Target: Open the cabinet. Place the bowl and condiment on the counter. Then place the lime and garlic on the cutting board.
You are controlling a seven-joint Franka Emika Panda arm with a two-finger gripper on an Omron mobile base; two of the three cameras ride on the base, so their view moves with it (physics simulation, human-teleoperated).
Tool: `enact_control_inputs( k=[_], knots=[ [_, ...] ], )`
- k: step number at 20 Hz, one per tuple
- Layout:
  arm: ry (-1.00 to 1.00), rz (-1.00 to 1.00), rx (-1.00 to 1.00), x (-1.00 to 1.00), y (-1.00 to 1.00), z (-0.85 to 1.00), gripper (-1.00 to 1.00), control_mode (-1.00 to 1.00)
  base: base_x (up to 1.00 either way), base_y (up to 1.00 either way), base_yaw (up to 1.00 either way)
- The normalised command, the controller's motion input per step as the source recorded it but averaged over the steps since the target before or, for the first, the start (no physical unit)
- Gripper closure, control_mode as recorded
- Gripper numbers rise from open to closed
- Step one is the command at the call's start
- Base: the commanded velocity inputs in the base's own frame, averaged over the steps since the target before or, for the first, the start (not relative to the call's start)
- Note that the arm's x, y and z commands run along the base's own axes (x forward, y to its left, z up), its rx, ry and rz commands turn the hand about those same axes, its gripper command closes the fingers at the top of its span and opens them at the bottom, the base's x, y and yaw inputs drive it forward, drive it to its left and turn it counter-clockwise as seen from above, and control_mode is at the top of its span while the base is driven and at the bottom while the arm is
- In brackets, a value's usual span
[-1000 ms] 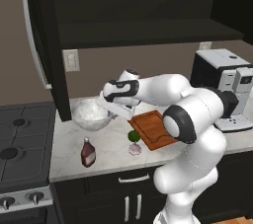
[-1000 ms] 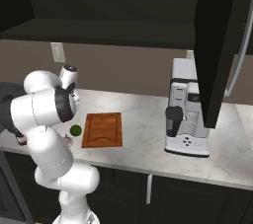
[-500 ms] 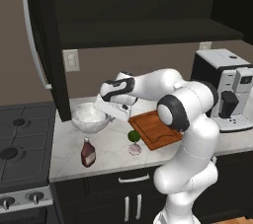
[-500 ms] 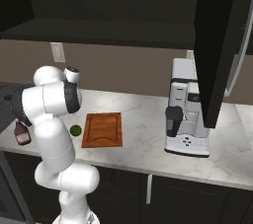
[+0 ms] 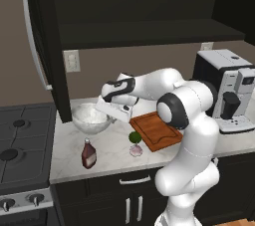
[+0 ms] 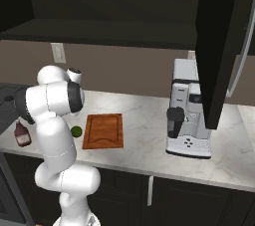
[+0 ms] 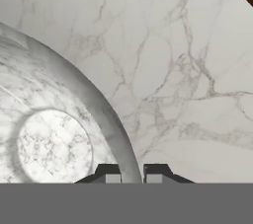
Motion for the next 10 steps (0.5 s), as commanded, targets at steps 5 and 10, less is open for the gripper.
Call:
enact_control_inputs(
  k=[5, 10],
  knots=[
    [0.00, 0.00, 0.00, 0.00, 0.07, 0.00, -1.00, -1.00, 0.00, 0.00, 0.00],
    [-0.09, 0.00, 0.03, -0.09, 0.00, 0.45, -1.00, -1.00, 0.00, 0.00, 0.00]
  ],
)
